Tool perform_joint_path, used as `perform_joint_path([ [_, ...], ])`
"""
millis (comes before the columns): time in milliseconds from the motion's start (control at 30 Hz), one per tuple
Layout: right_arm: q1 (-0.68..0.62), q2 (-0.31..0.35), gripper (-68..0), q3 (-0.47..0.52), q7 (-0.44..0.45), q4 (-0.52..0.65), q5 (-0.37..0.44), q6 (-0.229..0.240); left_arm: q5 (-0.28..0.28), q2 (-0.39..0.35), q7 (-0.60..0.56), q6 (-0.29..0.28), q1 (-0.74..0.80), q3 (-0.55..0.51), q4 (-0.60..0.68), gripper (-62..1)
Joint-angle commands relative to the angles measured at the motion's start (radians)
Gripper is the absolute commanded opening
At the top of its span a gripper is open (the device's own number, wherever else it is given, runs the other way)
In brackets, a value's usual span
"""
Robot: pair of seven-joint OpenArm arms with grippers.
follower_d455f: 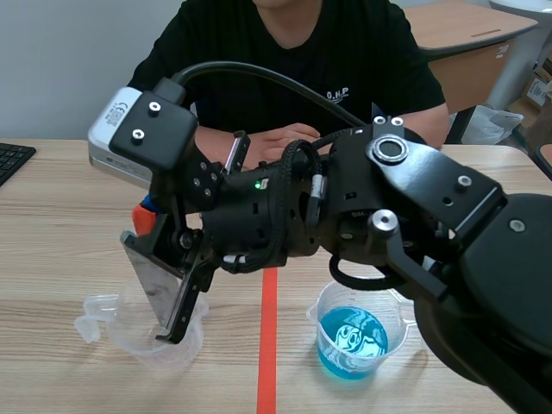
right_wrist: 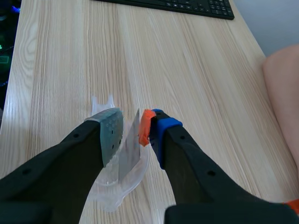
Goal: Do the redox reaction experiment.
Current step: 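Put the plate into the left beaker, then return to the home posture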
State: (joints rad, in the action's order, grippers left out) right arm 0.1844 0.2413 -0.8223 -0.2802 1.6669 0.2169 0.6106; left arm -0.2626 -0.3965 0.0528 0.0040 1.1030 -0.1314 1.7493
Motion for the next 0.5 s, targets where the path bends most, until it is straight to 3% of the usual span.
perform_joint_path([
  [0,0.014,-0.004,-44.7,0.003,0.018,0.008,0.015,0.02,-0.006,0.002,-0.006,0.001,0.008,0.002,0.01,-56.3],
  [300,0.012,-0.028,-21.4,0.003,0.017,0.008,0.035,0.08,-0.006,0.002,-0.006,0.001,0.008,0.002,0.01,-56.3],
  [467,0.012,-0.034,-5.1,0.003,0.017,0.008,0.111,0.095,-0.006,0.002,-0.006,0.001,0.008,0.002,0.01,-56.3],
])
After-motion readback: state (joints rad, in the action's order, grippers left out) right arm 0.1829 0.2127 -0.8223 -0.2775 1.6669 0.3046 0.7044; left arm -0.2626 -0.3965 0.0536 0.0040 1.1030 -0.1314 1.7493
